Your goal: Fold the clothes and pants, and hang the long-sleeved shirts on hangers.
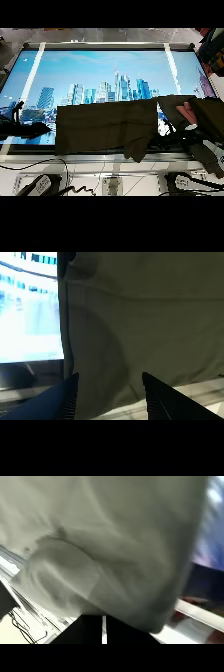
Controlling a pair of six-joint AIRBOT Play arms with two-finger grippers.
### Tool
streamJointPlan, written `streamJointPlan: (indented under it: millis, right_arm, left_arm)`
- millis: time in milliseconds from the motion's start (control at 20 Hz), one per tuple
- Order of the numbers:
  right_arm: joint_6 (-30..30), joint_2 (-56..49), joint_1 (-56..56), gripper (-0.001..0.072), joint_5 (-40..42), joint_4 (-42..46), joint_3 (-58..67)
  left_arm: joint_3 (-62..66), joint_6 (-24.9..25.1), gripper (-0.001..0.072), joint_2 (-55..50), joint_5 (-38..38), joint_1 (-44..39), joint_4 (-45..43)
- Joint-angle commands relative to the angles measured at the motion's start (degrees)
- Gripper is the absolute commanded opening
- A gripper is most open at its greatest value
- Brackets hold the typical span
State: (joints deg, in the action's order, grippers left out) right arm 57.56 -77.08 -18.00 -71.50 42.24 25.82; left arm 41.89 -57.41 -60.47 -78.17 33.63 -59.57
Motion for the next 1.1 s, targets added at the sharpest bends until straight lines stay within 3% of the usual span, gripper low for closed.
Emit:
streamJointPlan:
  millis: [0,150,300,550,600,650,750,800,1050]
  right_arm:
    - [-1.75,0.44,-0.04,0.0013,0.31,-2.84,-0.11]
    - [-1.75,0.87,-0.04,0.0013,0.15,-2.93,-0.11]
    - [-1.75,0.9,-0.04,0.0013,0.09,-2.97,-0.11]
    - [-1.75,0.9,-0.04,0.0013,0.15,-3.17,-0.11]
    - [-1.88,0.9,-0.04,0.0013,0.15,-3.23,-0.11]
    - [-2.47,1.01,-0.04,0.0013,0.15,-3.41,-0.11]
    - [-2.82,2.25,-0.04,0.0013,0.15,-3.52,-0.11]
    - [-2.82,3.28,-0.04,0.0013,0.13,-3.52,-0.11]
    - [-1.49,11.04,-0.04,0.0013,-2.78,-5.03,-0.11]
  left_arm:
    - [-4.13,1.42,0.0471,0.04,-1.22,0.04,-3.78]
    - [-9.55,5.92,0.0471,0.04,-0.33,0.04,-4.11]
    - [-14.05,6.03,0.0471,-0.07,5.2,0.04,-6.29]
    - [-16.94,6.73,0.0468,-0.07,8.09,0.04,-9.33]
    - [-17.44,6.71,0.044,-0.07,8.41,0.0,-9.31]
    - [-17.81,6.71,0.0361,-0.07,8.61,-0.46,-9.18]
    - [-18.03,6.67,0.0169,-0.07,8.57,-2.84,-9.18]
    - [-18.01,6.69,0.0036,-0.07,8.57,-4.35,-9.16]
    - [-15.96,7.67,0.0012,0.24,4.72,-11.08,-6.05]
